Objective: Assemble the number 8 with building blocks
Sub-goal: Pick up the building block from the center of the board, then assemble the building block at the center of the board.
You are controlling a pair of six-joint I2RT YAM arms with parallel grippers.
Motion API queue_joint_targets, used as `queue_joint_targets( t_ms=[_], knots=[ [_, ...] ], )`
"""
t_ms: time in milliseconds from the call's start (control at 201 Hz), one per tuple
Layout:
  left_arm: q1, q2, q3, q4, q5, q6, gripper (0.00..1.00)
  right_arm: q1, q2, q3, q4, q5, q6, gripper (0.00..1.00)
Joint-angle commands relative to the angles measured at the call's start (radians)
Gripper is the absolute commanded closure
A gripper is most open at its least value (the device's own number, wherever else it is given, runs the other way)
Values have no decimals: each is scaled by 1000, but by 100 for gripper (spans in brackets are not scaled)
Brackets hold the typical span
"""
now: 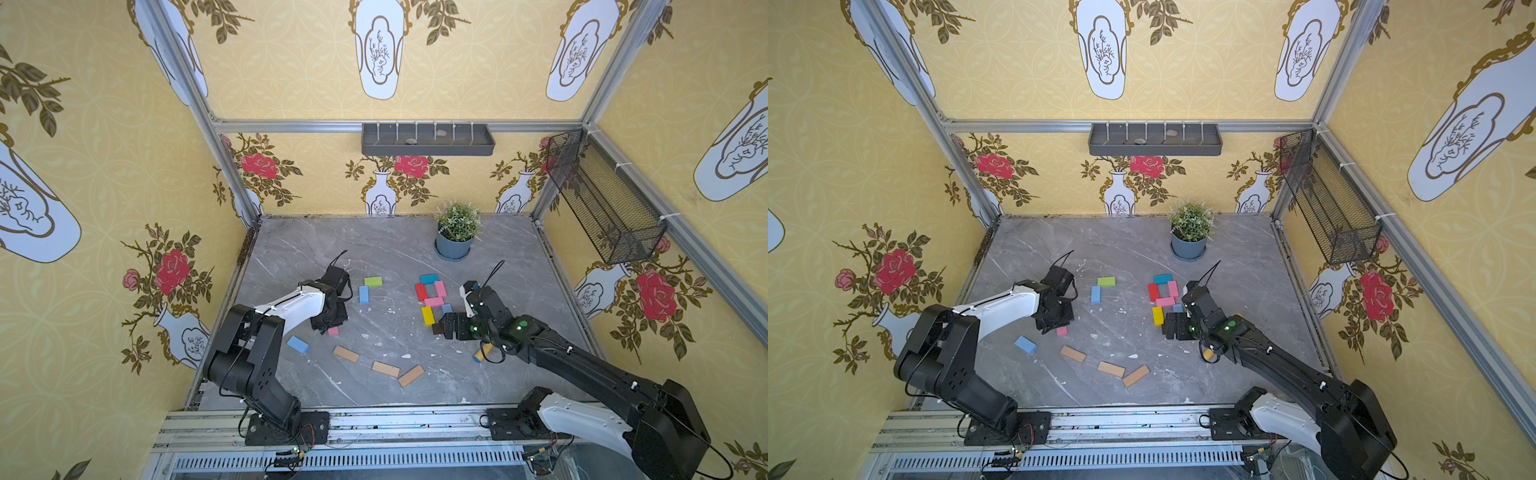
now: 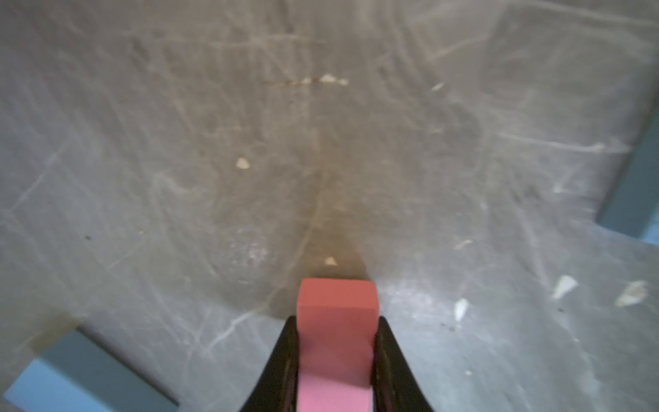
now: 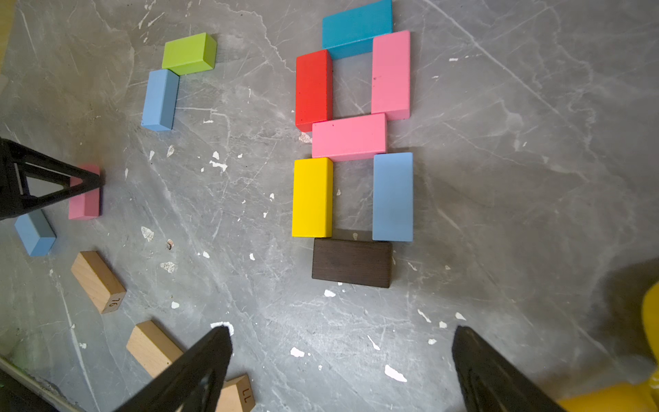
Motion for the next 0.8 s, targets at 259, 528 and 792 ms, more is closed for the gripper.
queue_joint_targets(
  t_ms=[259,528,792],
  knots=[
    [-168,66,272,-114,-33,-30,83,1,-8,2,39,1,11,1],
    [-234,263,490,-149,-25,-18,82,1,-34,4,20,12,17,1],
    [-254,410,613,-160,-2,-13,81,1,-55,2,0,21,17,1]
  ],
)
